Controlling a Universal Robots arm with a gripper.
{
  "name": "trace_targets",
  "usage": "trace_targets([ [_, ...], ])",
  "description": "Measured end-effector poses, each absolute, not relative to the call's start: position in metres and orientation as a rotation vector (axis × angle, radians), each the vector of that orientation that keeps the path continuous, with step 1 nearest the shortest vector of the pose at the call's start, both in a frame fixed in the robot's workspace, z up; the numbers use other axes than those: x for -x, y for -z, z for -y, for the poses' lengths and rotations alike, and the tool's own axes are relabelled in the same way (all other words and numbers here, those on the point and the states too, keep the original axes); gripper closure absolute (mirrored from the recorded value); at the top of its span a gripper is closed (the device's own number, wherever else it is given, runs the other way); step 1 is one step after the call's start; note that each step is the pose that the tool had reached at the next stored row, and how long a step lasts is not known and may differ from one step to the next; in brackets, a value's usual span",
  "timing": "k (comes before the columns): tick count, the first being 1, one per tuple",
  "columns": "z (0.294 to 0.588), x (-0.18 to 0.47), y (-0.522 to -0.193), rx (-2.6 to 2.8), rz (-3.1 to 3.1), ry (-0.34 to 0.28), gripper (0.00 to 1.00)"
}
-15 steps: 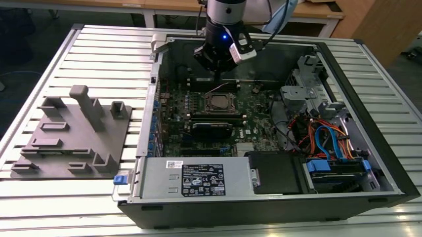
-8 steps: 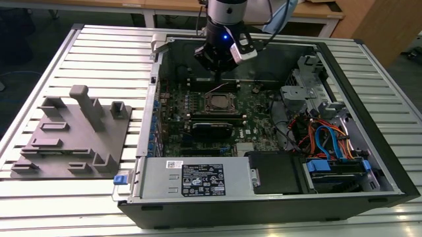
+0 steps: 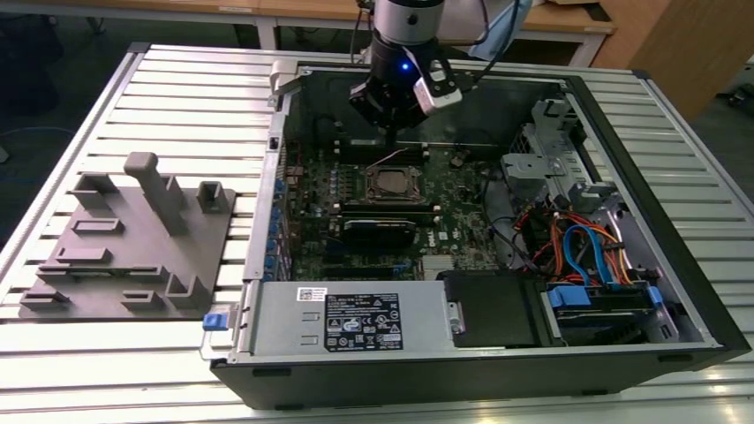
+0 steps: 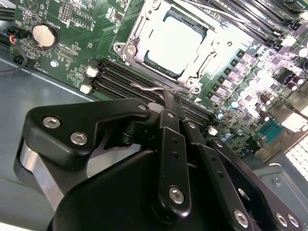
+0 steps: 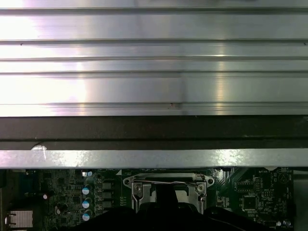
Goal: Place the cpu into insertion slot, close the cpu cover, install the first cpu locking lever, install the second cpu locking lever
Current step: 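Install the first cpu locking lever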
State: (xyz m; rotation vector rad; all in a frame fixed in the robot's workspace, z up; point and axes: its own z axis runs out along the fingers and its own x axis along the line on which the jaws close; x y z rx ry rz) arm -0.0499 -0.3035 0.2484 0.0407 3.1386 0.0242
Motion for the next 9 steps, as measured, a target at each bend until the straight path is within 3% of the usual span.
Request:
trace_targets([
  [9, 0.3034, 0.0481, -0.2482, -0.041, -3.139, -0.024, 0.90],
])
